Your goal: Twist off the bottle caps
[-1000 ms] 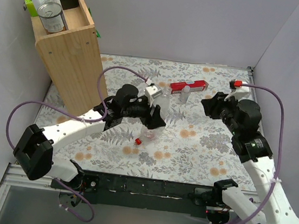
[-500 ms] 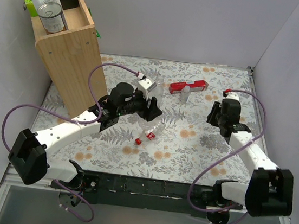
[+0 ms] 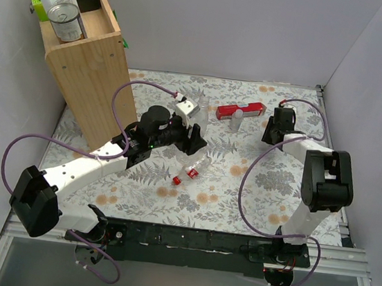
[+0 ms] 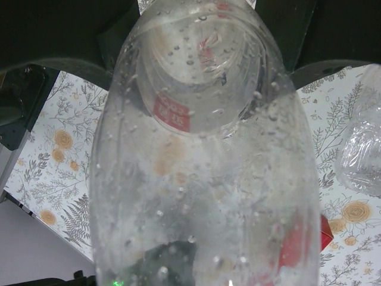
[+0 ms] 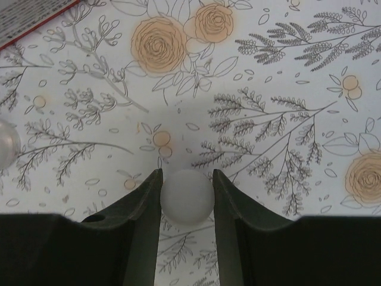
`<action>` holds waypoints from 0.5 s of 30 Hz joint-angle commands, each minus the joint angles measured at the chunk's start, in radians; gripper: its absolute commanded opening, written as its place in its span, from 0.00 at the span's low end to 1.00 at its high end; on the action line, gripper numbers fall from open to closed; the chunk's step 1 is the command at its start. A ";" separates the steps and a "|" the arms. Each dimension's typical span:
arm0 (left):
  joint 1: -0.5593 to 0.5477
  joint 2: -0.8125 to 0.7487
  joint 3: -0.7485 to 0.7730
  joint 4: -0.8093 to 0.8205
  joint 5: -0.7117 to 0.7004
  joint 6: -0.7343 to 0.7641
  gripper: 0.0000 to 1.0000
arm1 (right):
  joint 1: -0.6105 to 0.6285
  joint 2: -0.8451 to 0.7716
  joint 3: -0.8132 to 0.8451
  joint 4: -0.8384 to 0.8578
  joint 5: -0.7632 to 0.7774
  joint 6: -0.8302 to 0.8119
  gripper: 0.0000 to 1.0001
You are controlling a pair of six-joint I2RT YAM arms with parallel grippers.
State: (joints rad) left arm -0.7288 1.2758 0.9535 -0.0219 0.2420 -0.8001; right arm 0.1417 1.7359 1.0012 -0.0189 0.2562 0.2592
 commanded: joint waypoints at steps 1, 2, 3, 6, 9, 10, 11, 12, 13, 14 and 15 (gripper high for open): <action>-0.003 -0.032 0.007 -0.001 -0.027 0.022 0.43 | -0.014 0.094 0.105 0.020 0.058 0.003 0.01; -0.003 -0.029 0.005 -0.003 -0.030 0.024 0.43 | -0.016 0.123 0.115 0.020 0.061 0.006 0.03; -0.004 -0.027 0.005 -0.003 -0.032 0.022 0.43 | -0.020 0.138 0.132 -0.013 0.054 0.014 0.03; -0.004 -0.017 0.008 -0.007 -0.033 0.029 0.43 | -0.022 0.178 0.189 -0.049 0.067 0.023 0.06; -0.004 -0.009 0.010 -0.009 -0.029 0.029 0.43 | -0.025 0.206 0.229 -0.075 0.075 0.028 0.14; -0.004 -0.004 0.010 -0.009 -0.027 0.029 0.43 | -0.025 0.211 0.238 -0.084 0.077 0.029 0.17; -0.004 -0.001 0.008 -0.009 -0.026 0.027 0.43 | -0.025 0.223 0.252 -0.090 0.075 0.029 0.27; -0.004 0.002 0.011 -0.009 -0.023 0.027 0.43 | -0.027 0.229 0.260 -0.102 0.077 0.029 0.30; -0.004 0.008 0.011 -0.010 -0.020 0.027 0.43 | -0.025 0.234 0.266 -0.108 0.075 0.031 0.33; -0.004 0.008 0.013 -0.012 -0.017 0.024 0.43 | -0.028 0.241 0.272 -0.111 0.075 0.031 0.39; -0.004 0.010 0.013 -0.010 -0.014 0.024 0.43 | -0.027 0.244 0.280 -0.119 0.075 0.032 0.41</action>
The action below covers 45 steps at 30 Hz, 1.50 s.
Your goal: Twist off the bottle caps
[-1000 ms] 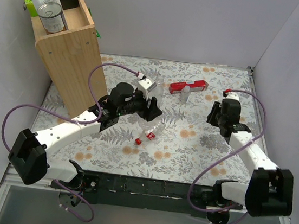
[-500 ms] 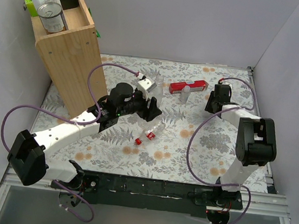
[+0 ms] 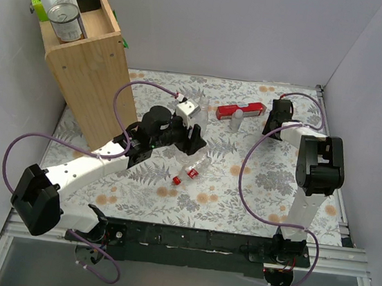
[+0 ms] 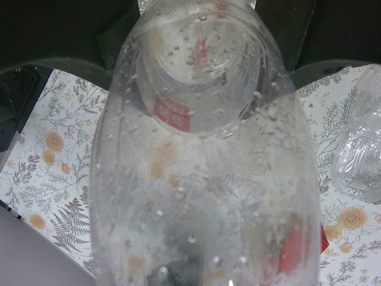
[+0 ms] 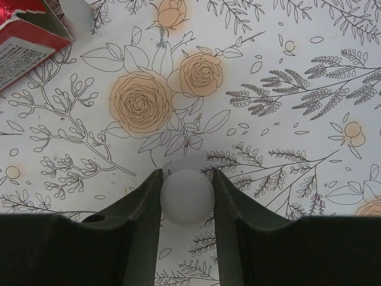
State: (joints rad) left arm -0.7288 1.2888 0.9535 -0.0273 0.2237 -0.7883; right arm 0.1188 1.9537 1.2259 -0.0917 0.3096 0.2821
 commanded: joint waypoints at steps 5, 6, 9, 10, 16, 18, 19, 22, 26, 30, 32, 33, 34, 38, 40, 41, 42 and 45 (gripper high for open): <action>-0.004 0.006 0.013 -0.006 0.006 0.012 0.43 | -0.007 0.025 0.050 -0.042 0.011 0.006 0.62; -0.004 0.006 0.011 -0.006 0.006 0.012 0.43 | -0.008 0.025 0.050 -0.042 0.008 0.003 0.64; -0.004 0.009 0.014 -0.006 0.008 0.012 0.43 | -0.010 0.022 0.047 -0.043 0.000 -0.003 0.66; -0.004 0.007 0.014 -0.005 0.011 0.011 0.43 | -0.011 0.019 0.047 -0.042 -0.004 -0.006 0.67; -0.004 0.009 0.013 -0.006 0.017 0.015 0.43 | -0.018 0.008 0.056 -0.051 -0.035 -0.029 0.72; -0.004 0.010 0.013 -0.006 0.017 0.015 0.43 | -0.019 0.008 0.069 -0.074 -0.032 -0.029 0.73; -0.004 0.010 0.013 -0.006 0.017 0.017 0.43 | -0.021 -0.004 0.067 -0.078 -0.027 -0.027 0.73; -0.007 0.004 0.008 -0.002 0.040 0.029 0.43 | -0.022 -0.076 0.035 -0.074 -0.012 -0.018 0.73; -0.014 0.003 0.004 0.006 0.127 0.066 0.44 | -0.022 -0.248 -0.025 -0.071 -0.116 -0.026 0.70; -0.015 0.021 0.014 -0.002 0.285 0.078 0.44 | -0.022 -0.467 -0.103 -0.054 -0.516 -0.046 0.70; -0.015 0.029 0.017 -0.002 0.353 0.083 0.44 | -0.019 -0.571 -0.109 -0.080 -0.754 -0.023 0.68; -0.015 0.033 0.021 -0.003 0.368 0.084 0.44 | -0.016 -0.603 -0.117 -0.076 -0.827 -0.006 0.68; -0.015 0.037 0.024 -0.008 0.387 0.086 0.44 | -0.011 -0.671 -0.140 -0.062 -0.901 0.011 0.68; -0.014 0.058 0.040 -0.031 0.378 0.092 0.44 | 0.041 -0.818 -0.169 0.069 -1.098 0.152 0.68; -0.015 0.070 0.044 -0.040 0.384 0.093 0.44 | 0.096 -0.860 -0.149 0.057 -1.097 0.150 0.69; -0.015 0.072 0.045 -0.042 0.400 0.095 0.44 | 0.117 -0.868 -0.119 0.012 -1.077 0.132 0.69; -0.015 0.073 0.045 -0.039 0.408 0.095 0.44 | 0.139 -0.865 -0.100 -0.017 -1.060 0.120 0.69; -0.017 0.072 0.041 -0.036 0.433 0.095 0.44 | 0.208 -0.842 -0.054 -0.100 -1.005 0.077 0.69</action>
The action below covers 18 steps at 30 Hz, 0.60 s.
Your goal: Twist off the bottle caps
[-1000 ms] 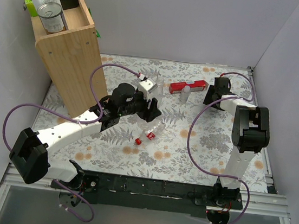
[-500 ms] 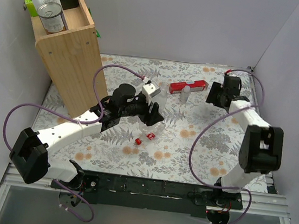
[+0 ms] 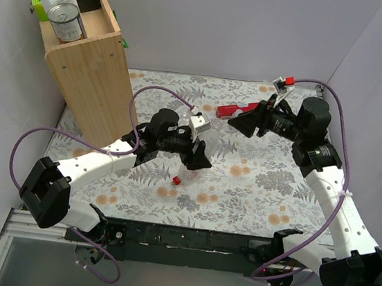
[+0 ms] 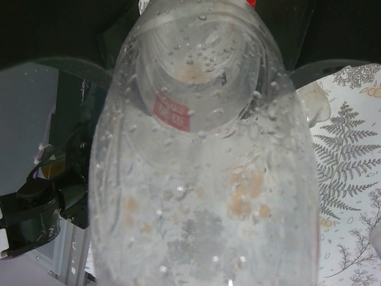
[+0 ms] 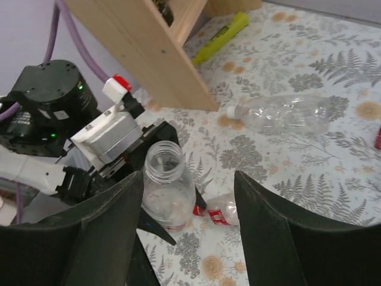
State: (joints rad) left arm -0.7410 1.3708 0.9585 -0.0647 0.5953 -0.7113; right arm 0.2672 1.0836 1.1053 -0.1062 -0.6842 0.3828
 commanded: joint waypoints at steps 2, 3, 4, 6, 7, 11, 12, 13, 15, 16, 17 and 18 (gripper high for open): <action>-0.008 -0.012 0.034 0.005 0.058 0.019 0.44 | 0.096 0.035 0.067 -0.093 0.009 -0.027 0.69; -0.008 -0.010 0.034 0.005 0.058 0.019 0.44 | 0.107 0.036 0.064 -0.087 0.011 -0.028 0.69; -0.009 -0.009 0.033 0.002 0.060 0.021 0.44 | 0.125 0.041 0.061 -0.086 0.015 -0.028 0.69; -0.015 -0.006 0.036 -0.001 0.066 0.027 0.44 | 0.141 0.045 0.056 -0.082 0.034 -0.028 0.69; -0.021 -0.004 0.036 -0.003 0.064 0.027 0.44 | 0.150 0.048 0.056 -0.082 0.038 -0.027 0.69; -0.037 0.001 0.039 -0.012 0.057 0.036 0.44 | 0.173 0.061 0.053 -0.076 0.041 -0.022 0.68; -0.038 0.002 0.040 -0.017 0.057 0.038 0.44 | 0.181 0.059 0.045 -0.073 0.041 -0.022 0.68; -0.043 0.005 0.042 -0.021 0.052 0.039 0.44 | 0.184 0.059 0.041 -0.061 0.043 -0.015 0.66; -0.044 0.007 0.042 -0.023 0.049 0.041 0.45 | 0.191 0.058 0.030 -0.056 0.041 -0.009 0.61; -0.046 0.007 0.043 -0.023 0.046 0.041 0.45 | 0.194 0.058 0.021 -0.052 0.038 -0.004 0.56; -0.044 0.004 0.042 -0.023 0.043 0.042 0.45 | 0.196 0.059 0.016 -0.049 0.038 -0.001 0.53; -0.047 0.002 0.042 -0.021 0.037 0.044 0.45 | 0.201 0.056 0.011 -0.046 0.037 -0.001 0.50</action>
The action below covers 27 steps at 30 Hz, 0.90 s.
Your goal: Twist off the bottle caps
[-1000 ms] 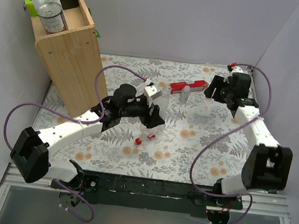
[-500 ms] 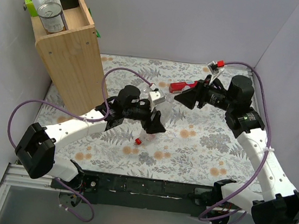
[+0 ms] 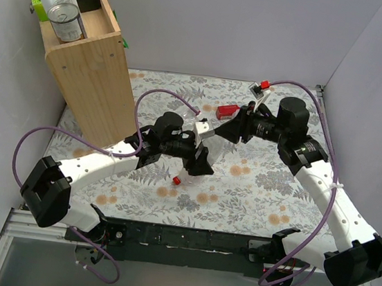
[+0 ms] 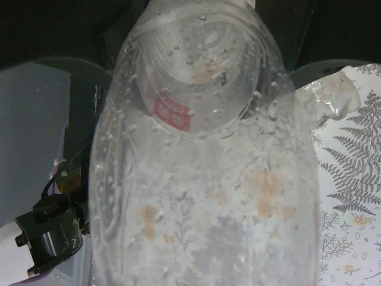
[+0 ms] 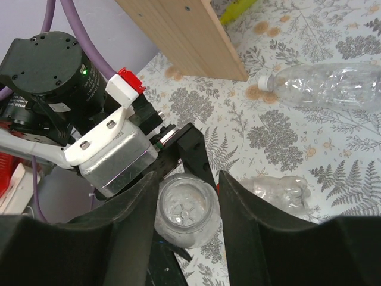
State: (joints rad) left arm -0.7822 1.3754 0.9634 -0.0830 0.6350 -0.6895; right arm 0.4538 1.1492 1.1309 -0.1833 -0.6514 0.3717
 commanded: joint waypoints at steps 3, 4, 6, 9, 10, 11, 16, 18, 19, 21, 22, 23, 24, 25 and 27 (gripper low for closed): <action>-0.008 -0.006 0.035 -0.003 -0.032 0.021 0.45 | 0.019 -0.012 -0.033 0.033 0.002 0.016 0.33; -0.008 -0.007 0.034 -0.004 -0.041 0.019 0.45 | 0.020 -0.016 -0.039 0.033 0.001 0.019 0.21; -0.008 -0.009 0.034 0.000 -0.064 0.018 0.45 | 0.025 -0.031 -0.072 0.053 -0.001 0.041 0.05; -0.008 -0.015 0.026 0.011 -0.083 0.010 0.51 | 0.025 -0.066 -0.126 0.093 0.002 0.064 0.01; -0.008 -0.018 0.024 0.014 -0.086 0.007 0.57 | 0.025 -0.074 -0.134 0.091 0.022 0.062 0.01; -0.006 -0.016 0.023 0.015 -0.098 0.002 0.67 | 0.023 -0.081 -0.138 0.082 0.041 0.064 0.01; -0.008 -0.029 0.017 0.026 -0.147 -0.008 0.98 | 0.025 -0.132 -0.077 -0.089 0.285 -0.017 0.01; -0.008 -0.050 0.012 0.029 -0.196 -0.007 0.98 | 0.025 -0.140 -0.012 -0.174 0.411 -0.063 0.01; -0.008 -0.061 0.005 0.032 -0.216 -0.007 0.98 | 0.025 -0.141 0.009 -0.252 0.550 -0.101 0.01; -0.006 -0.094 -0.006 0.049 -0.242 -0.004 0.98 | 0.023 -0.143 0.049 -0.312 0.700 -0.140 0.01; -0.006 -0.104 -0.011 0.055 -0.256 -0.005 0.98 | 0.023 -0.144 0.072 -0.344 0.826 -0.152 0.01; -0.005 -0.111 -0.018 0.063 -0.259 -0.008 0.98 | 0.023 -0.149 0.076 -0.347 0.884 -0.175 0.01; -0.003 -0.116 -0.018 0.065 -0.258 -0.010 0.98 | 0.023 -0.155 0.078 -0.344 0.936 -0.186 0.01; -0.002 -0.114 -0.017 0.065 -0.258 -0.013 0.98 | 0.023 -0.160 0.067 -0.337 1.037 -0.197 0.01; -0.002 -0.101 -0.005 0.048 -0.261 -0.015 0.98 | 0.020 -0.170 0.041 -0.268 1.122 -0.241 0.01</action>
State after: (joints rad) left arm -0.7910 1.3052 0.9516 -0.0536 0.4156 -0.6994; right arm 0.4782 1.0119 1.1580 -0.4686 0.1093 0.2394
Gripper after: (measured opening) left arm 0.981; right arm 0.427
